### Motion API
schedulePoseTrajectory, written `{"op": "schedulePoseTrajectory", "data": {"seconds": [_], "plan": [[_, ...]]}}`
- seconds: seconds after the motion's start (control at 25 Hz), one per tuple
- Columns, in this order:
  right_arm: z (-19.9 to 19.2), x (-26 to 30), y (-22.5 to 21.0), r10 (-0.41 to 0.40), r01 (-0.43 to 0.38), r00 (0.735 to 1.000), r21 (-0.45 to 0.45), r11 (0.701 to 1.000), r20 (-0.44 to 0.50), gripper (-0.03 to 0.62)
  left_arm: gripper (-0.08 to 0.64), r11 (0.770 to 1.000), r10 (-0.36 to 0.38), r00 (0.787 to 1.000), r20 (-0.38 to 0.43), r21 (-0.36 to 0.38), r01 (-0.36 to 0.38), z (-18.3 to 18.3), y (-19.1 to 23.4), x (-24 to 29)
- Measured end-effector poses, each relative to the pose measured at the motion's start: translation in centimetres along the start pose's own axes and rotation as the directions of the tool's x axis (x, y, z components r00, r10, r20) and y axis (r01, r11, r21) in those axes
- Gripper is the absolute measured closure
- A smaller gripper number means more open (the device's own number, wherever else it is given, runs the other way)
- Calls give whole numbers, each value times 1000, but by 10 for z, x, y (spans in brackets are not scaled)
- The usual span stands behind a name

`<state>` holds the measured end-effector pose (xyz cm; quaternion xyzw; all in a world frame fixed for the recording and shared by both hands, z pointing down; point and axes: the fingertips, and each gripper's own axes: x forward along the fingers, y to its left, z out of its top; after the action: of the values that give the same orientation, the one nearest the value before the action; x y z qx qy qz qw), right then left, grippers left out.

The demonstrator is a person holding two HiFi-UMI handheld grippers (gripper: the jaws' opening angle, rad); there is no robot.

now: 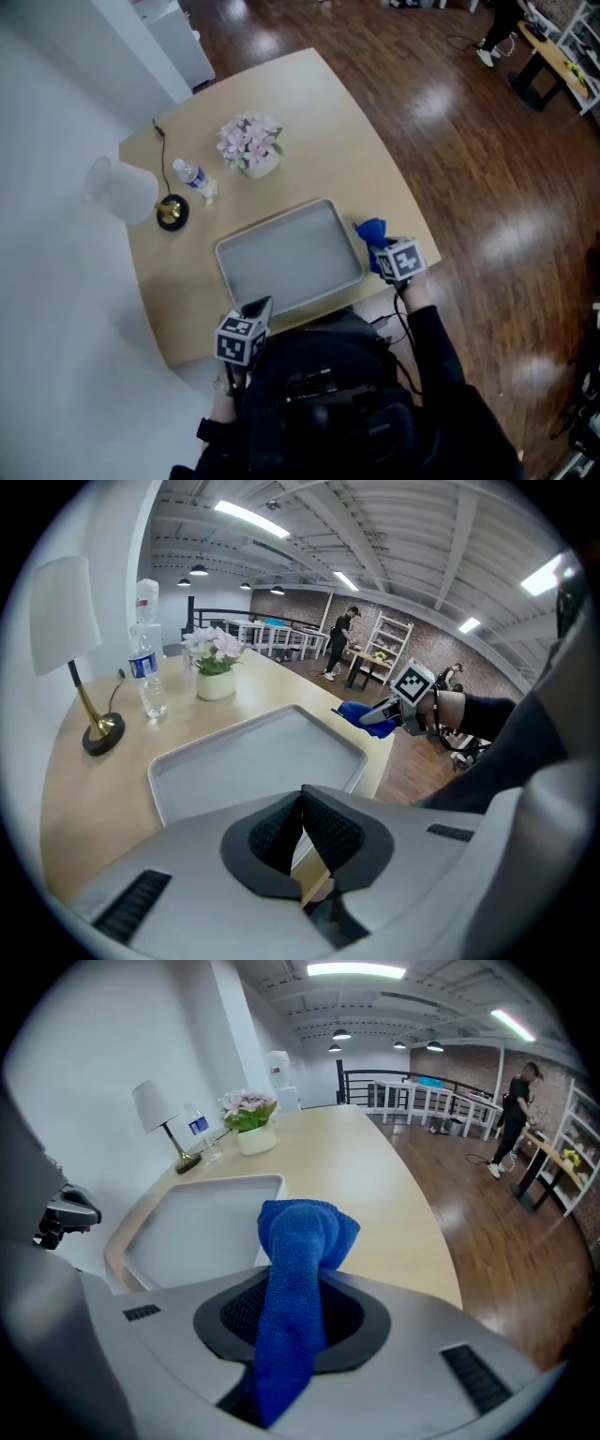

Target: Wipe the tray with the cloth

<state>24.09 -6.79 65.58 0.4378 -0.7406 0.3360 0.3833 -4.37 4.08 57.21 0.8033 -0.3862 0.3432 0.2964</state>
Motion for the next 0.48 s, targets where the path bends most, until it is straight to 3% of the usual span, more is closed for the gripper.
{"op": "schedulePoseTrajectory", "data": {"seconds": [0.48], "plan": [[-10,50,-33,10,-13,998,-35,999,-67,484,560,990,97,994,-42,-103,-101,-24,7,-14]]}}
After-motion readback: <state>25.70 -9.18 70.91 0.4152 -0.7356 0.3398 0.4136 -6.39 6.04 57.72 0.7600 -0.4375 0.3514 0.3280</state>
